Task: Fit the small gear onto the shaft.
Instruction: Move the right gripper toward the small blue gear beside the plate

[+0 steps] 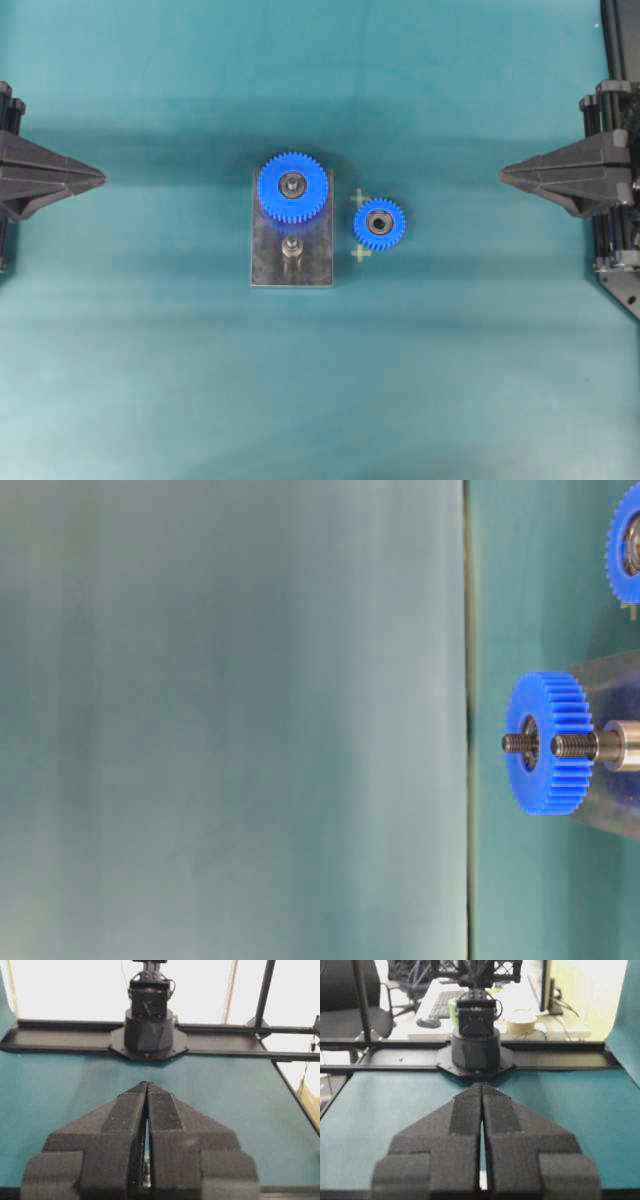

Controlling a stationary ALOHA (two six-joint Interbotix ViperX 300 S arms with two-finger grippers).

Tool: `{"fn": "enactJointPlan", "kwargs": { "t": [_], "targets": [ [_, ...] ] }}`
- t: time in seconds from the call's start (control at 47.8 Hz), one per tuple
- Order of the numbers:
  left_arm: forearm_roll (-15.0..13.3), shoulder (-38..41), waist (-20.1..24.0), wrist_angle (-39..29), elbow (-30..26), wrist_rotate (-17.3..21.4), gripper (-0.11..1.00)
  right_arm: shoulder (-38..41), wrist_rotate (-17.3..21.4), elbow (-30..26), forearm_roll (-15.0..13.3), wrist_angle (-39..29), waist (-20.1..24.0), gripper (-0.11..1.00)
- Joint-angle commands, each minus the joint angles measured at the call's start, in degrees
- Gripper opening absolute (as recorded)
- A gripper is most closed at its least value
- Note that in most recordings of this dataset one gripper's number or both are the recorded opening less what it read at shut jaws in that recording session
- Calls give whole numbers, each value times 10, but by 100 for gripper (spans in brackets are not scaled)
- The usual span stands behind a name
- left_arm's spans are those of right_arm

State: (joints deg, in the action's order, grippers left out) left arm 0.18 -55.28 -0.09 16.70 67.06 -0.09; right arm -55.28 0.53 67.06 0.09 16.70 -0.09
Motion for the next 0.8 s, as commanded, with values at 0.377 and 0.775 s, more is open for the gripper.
{"fn": "enactJointPlan", "kwargs": {
  "t": [0.377, 0.775],
  "targets": [
    [4, 2, -10, -78, -28, -20, 0, 47, 49, -114, 88, -349, -21, 0],
    [5, 12, -6, -153, -55, -23, 0, 257, 106, -182, 88, -432, -70, 0]
  ]
}}
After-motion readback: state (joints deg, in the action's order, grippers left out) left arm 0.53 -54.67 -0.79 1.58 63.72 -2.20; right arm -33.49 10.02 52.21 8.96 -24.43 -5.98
